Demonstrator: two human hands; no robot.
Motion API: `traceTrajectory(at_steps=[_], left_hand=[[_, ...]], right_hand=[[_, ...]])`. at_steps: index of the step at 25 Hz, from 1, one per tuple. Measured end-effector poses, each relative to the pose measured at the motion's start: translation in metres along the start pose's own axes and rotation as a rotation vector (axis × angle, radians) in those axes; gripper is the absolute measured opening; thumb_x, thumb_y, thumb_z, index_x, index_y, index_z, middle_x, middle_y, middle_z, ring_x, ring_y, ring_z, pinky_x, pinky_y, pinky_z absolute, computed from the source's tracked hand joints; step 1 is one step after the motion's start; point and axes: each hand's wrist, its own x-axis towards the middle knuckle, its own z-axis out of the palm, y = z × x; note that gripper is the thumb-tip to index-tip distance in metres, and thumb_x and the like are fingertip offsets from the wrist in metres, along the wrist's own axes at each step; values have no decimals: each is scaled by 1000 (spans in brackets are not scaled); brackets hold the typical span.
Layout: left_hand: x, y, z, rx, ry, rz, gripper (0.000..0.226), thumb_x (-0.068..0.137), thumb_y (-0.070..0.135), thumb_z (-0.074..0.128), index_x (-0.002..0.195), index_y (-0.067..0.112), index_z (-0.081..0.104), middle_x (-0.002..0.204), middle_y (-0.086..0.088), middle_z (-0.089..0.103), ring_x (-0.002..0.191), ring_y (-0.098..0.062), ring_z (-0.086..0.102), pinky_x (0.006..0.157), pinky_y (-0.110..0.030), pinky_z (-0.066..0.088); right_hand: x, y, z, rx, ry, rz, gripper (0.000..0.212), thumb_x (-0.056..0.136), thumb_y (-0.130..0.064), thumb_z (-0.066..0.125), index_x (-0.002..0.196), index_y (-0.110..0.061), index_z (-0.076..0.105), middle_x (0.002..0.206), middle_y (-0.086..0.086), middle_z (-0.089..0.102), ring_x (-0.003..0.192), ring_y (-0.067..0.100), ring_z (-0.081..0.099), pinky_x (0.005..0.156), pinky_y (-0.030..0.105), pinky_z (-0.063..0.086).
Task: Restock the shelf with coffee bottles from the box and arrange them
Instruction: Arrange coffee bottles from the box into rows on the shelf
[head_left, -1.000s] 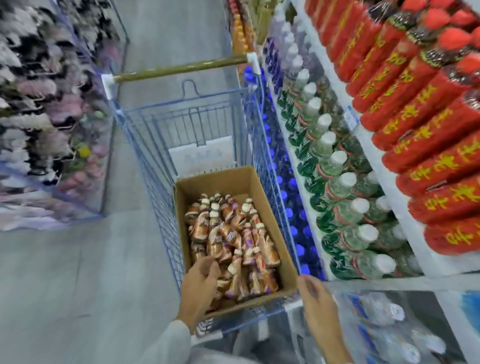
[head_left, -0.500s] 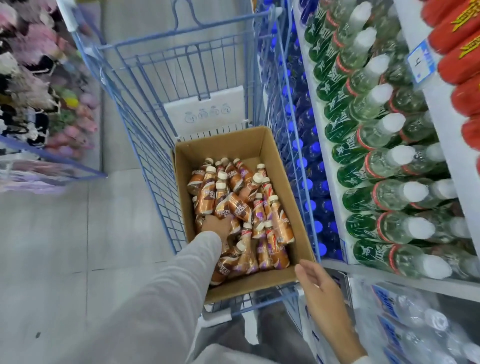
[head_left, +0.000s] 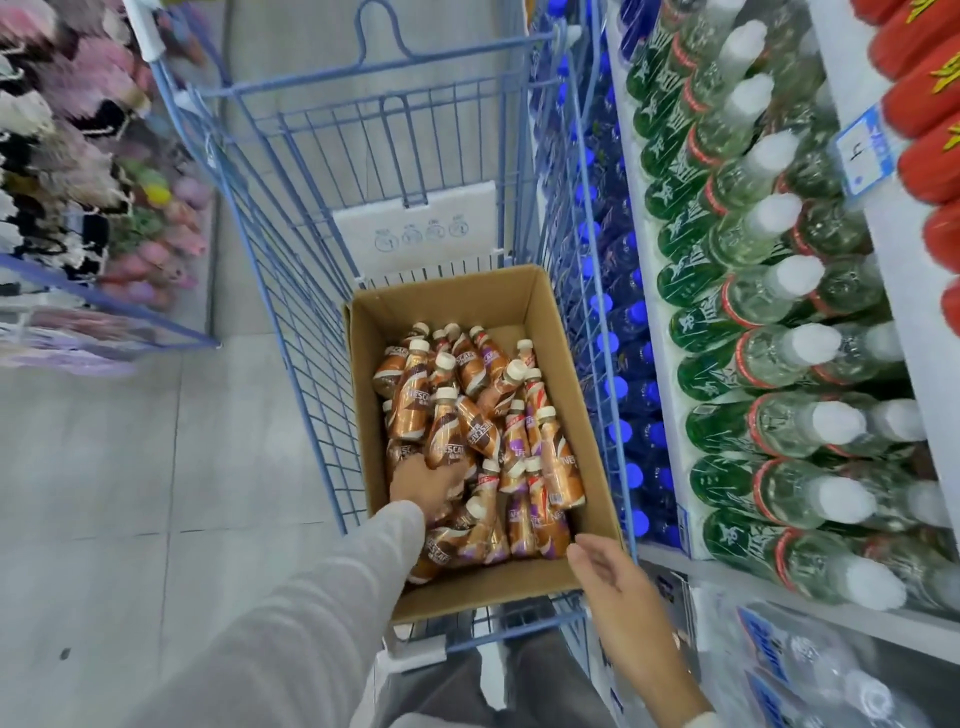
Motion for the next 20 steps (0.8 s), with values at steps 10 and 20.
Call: traceTrajectory(at_steps=[10,20], left_hand=[[-148,-25,-87,-468,17,194,42,80,41,80,118,31,65,107,9,75,94,-5,71,69,-16,55],[-141,-62,-107,-422,244,179,48,73,50,81,115,33,64,103,13,72,93,-10,69,59,-9,52]], right_hand=[[124,-110,116,-132,-201,-87,55,93,-48,58,137,-17,50,125,-2,60,113,20,55,102,39,44],[201,-128,233,42,-145,79,111,83,-44,74,157,-6,0,154,15,39,139,36,41,119,42,31]])
